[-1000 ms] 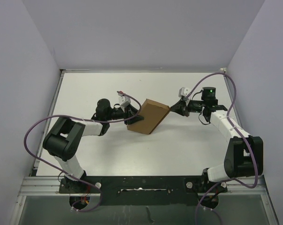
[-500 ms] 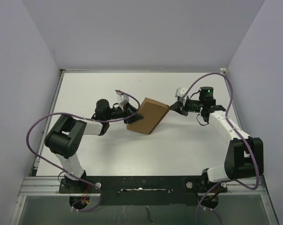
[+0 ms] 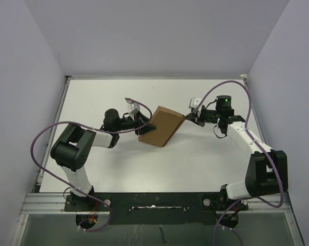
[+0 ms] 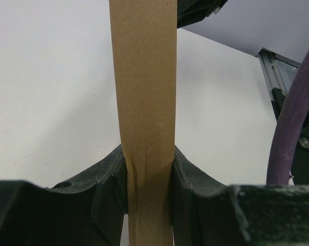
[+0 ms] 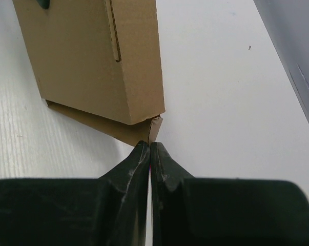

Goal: Fold the paper box

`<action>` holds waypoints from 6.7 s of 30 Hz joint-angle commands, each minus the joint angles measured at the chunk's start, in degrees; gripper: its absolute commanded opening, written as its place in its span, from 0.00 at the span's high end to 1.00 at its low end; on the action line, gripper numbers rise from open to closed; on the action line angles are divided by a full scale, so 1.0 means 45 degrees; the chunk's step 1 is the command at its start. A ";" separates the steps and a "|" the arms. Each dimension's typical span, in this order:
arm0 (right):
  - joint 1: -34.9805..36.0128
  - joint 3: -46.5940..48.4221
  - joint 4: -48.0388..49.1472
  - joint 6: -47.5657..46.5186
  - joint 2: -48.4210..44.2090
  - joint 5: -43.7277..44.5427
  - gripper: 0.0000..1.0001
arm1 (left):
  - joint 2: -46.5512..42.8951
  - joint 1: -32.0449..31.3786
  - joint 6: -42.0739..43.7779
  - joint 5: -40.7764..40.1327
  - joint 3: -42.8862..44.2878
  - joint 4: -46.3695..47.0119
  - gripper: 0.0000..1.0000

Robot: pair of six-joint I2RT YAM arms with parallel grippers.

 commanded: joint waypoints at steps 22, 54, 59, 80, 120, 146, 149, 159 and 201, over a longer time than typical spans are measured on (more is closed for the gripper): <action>0.0735 -0.0629 -0.0483 -0.1485 -0.0361 0.1209 0.97 | 0.0712 0.0236 -0.0223 0.0281 0.0256 0.0652 0.77; 0.1903 -0.0313 -0.0761 -0.2174 -0.0358 0.2783 0.97 | 0.0843 0.0331 -0.0349 0.0358 0.0480 0.0210 0.78; 0.1915 0.0220 -0.1091 -0.1623 -0.0414 0.2680 0.97 | 0.0822 0.0331 -0.0274 0.0392 0.0587 -0.0036 0.79; 0.2025 0.1455 -0.2327 -0.0271 -0.0627 0.1982 0.87 | 0.0549 0.0331 0.0142 0.0312 0.0792 -0.1094 0.80; 0.1087 0.3138 -0.1309 1.0595 0.2754 0.2899 1.00 | 0.0454 0.0313 0.0220 0.0150 0.0788 -0.1479 0.81; 0.2198 0.3664 -0.1013 1.5752 0.2781 0.3142 1.00 | -0.1579 -0.1228 0.2893 -0.2056 0.2724 -0.7759 0.83; 0.2044 0.3530 -0.0750 1.6219 0.2850 0.2701 1.00 | -0.1765 -0.1517 0.3127 -0.2386 0.3190 -0.8587 0.83; 0.1355 0.2989 -0.0244 1.6125 0.2476 0.2255 1.00 | -0.1742 -0.1672 0.2833 -0.2779 0.3681 -0.8722 0.82; 0.3950 0.2336 0.0753 1.4676 0.4165 0.4363 1.00 | -0.0608 -0.0780 -0.2800 -0.5327 0.0955 -0.3125 0.83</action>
